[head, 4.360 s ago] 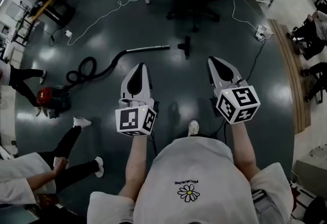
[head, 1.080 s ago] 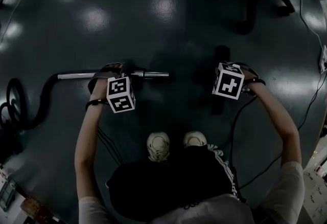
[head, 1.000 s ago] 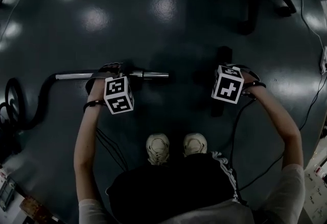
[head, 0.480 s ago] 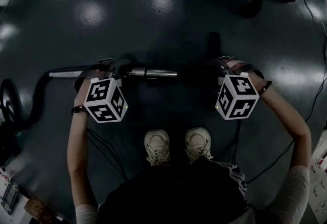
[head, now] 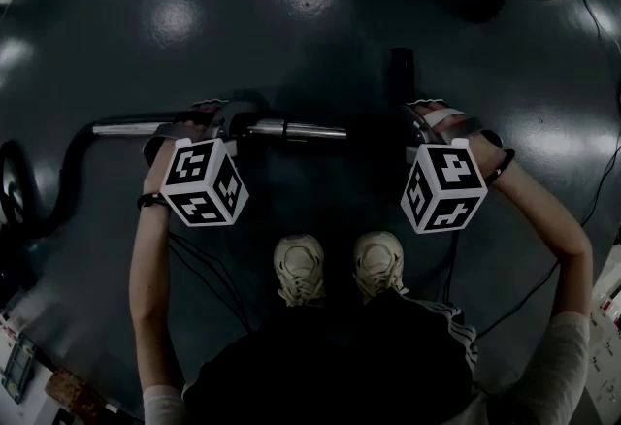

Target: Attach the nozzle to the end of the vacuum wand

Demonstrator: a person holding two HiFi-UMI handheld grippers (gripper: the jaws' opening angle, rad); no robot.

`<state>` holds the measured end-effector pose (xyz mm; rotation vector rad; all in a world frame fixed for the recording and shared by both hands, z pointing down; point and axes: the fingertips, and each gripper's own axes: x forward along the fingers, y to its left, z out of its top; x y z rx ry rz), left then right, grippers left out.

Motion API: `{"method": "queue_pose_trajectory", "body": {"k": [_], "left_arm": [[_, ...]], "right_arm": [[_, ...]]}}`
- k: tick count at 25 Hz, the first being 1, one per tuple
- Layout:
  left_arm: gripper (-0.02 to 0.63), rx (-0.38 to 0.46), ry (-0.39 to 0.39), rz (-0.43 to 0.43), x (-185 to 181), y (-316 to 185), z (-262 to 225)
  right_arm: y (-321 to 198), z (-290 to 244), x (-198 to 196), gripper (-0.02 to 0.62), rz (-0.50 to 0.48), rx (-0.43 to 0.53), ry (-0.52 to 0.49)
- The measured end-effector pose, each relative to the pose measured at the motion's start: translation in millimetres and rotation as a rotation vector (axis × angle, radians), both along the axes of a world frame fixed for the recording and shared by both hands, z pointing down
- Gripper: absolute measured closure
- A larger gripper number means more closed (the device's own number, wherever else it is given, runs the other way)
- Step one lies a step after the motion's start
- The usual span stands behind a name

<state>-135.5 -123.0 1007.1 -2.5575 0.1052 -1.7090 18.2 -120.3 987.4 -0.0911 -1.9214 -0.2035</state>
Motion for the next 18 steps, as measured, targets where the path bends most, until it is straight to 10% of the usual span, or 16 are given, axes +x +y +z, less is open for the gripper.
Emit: {"method": "queue_pose_trajectory", "body": {"k": [18], "left_arm": [[0.402,-0.011,0.04,-0.041,18.3,-3.8,2.4]], "right_arm": [[0.7,-5.2,-21.8,0.408,0.047,-0.013,-0.033]]}}
